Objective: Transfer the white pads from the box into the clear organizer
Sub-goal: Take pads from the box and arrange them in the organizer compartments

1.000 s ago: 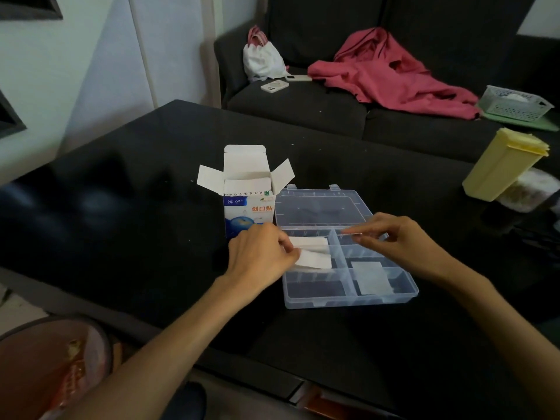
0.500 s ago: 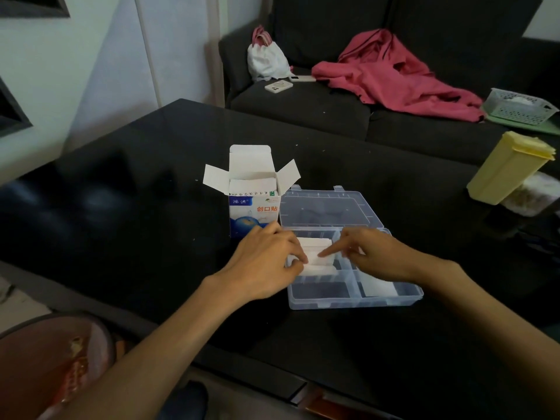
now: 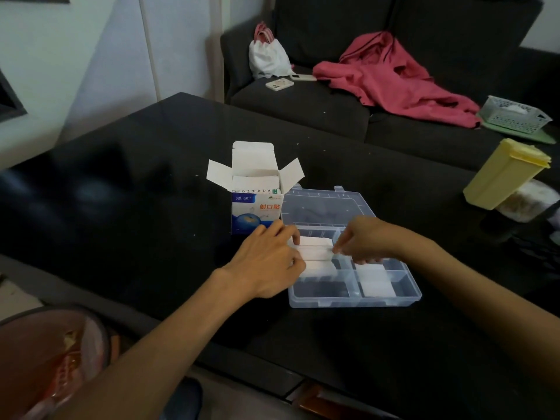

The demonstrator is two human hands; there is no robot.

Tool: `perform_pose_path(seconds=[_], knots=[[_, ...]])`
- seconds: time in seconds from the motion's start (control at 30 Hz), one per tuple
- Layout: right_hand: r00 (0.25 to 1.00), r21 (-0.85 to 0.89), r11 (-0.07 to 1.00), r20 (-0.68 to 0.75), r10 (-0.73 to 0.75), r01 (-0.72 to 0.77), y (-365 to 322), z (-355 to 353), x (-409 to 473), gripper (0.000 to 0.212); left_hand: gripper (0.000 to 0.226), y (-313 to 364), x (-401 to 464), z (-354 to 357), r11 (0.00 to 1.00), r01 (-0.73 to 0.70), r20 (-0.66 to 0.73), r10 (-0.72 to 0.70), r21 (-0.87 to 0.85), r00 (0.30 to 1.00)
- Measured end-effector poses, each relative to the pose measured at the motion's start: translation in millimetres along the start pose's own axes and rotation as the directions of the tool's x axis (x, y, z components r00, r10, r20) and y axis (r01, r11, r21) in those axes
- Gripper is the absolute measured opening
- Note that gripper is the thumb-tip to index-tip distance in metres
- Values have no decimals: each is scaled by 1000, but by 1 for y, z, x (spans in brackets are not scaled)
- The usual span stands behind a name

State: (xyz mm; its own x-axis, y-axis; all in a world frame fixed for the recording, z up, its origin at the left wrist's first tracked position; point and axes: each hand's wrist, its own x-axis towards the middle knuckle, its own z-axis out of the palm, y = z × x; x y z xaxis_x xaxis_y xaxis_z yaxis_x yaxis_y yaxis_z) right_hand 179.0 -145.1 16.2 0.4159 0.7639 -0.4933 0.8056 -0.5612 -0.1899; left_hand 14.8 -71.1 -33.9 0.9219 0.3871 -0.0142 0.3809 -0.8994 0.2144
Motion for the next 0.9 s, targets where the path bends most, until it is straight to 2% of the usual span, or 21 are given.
perform_pose_path(seconds=[0.1, 0.17, 0.23, 0.33, 0.57, 0.63, 0.7, 0.8, 0.9], knots=[[984, -100, 988, -122, -129, 117, 1, 4, 2, 20, 37, -3, -2, -2, 1000, 6, -28, -7, -23, 1000], [932, -220, 963, -292, -216, 154, 3, 8, 0, 20, 33, -4, -3, -3, 999, 14, -75, -17, -39, 997], [882, -294, 937, -368, -295, 191, 6, 13, 0, 25, 32, -4, -4, -4, 997, 21, -102, -28, -73, 994], [862, -312, 915, -356, -360, 254, 7, 19, 2, 30, 33, -2, -4, -5, 995, -8, -57, 2, -100, 998], [801, -277, 903, -425, -421, 328, 18, 27, 7, 22, 36, 0, -3, -4, 996, -2, -14, 0, -87, 1000], [788, -245, 899, -436, -436, 363, 21, 27, 5, 21, 31, -2, -3, -6, 994, 6, -47, -11, -105, 999], [781, -145, 901, -456, -427, 408, 26, 21, -1, 17, 23, -3, -4, -9, 988, 37, -143, -59, -148, 988], [841, 93, 896, -398, -366, 433, 31, 1, -12, 11, 17, -5, -5, -15, 965, 107, -313, -182, -241, 932], [902, 118, 909, -228, -367, 400, 27, -7, -13, 8, 20, -6, -3, -17, 955, 133, -341, -222, -264, 914]])
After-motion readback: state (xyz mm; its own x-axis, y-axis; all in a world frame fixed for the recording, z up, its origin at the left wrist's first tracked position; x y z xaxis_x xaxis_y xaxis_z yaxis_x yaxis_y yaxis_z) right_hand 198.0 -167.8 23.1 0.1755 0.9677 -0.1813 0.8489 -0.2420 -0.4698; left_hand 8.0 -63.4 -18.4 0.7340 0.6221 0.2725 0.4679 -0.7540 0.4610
